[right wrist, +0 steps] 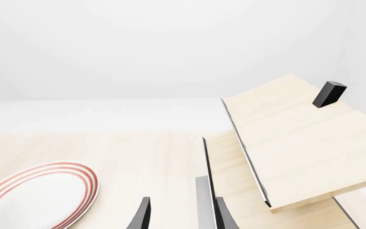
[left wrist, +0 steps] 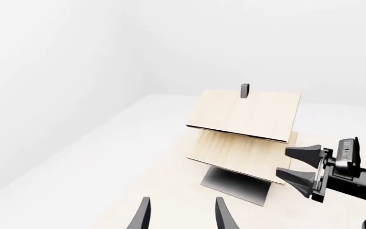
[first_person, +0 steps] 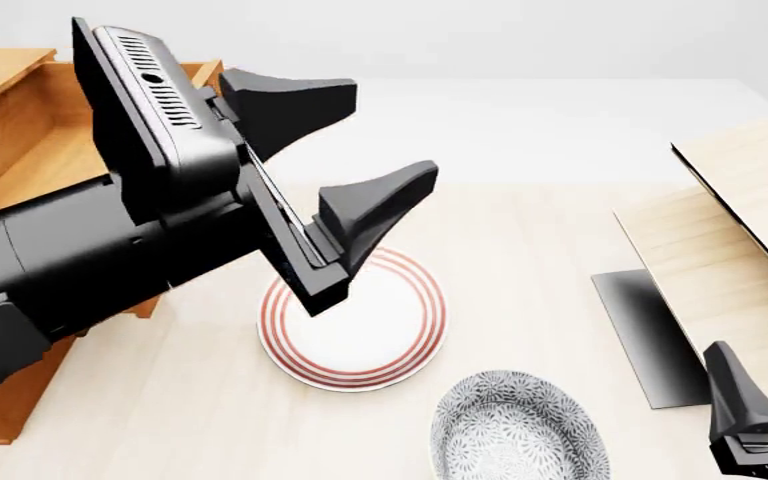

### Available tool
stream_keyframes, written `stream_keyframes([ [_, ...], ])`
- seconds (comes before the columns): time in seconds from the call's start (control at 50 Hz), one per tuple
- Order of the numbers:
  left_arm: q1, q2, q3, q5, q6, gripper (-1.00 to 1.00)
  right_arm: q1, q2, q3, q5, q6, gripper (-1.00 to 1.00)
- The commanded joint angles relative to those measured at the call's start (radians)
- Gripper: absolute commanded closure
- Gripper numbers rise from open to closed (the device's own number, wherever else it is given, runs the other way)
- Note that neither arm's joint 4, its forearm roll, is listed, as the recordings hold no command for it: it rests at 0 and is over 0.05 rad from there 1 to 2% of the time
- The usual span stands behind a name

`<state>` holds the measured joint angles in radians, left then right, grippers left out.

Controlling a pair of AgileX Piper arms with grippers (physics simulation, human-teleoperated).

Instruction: Close the top drawer of the cabinet.

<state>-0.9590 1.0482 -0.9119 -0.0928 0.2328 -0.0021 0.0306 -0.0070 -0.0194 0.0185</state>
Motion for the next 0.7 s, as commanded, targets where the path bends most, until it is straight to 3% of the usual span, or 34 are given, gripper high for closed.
stream_keyframes([
  [0.02, -0.084, 0.194, -0.173, 0.025, 0.047, -1.00, 0.000, 0.000, 0.000, 0.000, 0.000, -1.00],
  [0.16, -0.098, 0.303, -0.289, 0.111, 0.059, -1.00, 0.000, 0.000, 0.000, 0.000, 0.000, -1.00],
  [0.2, -0.074, 0.345, -0.313, 0.134, 0.093, -1.00, 0.000, 0.000, 0.000, 0.000, 0.000, -1.00],
  [0.34, 0.004, 0.429, -0.304, 0.152, 0.213, -1.00, 0.000, 0.000, 0.000, 0.000, 0.000, -1.00],
  [0.5, 0.047, 0.440, -0.301, 0.192, 0.260, -1.00, 0.000, 0.000, 0.000, 0.000, 0.000, -1.00],
  [0.58, 0.111, 0.424, -0.306, 0.234, 0.280, -1.00, 0.000, 0.000, 0.000, 0.000, 0.000, -1.00],
  [0.7, 0.195, 0.394, -0.239, 0.228, 0.329, -1.00, 0.000, -0.001, 0.000, 0.000, 0.000, -1.00],
])
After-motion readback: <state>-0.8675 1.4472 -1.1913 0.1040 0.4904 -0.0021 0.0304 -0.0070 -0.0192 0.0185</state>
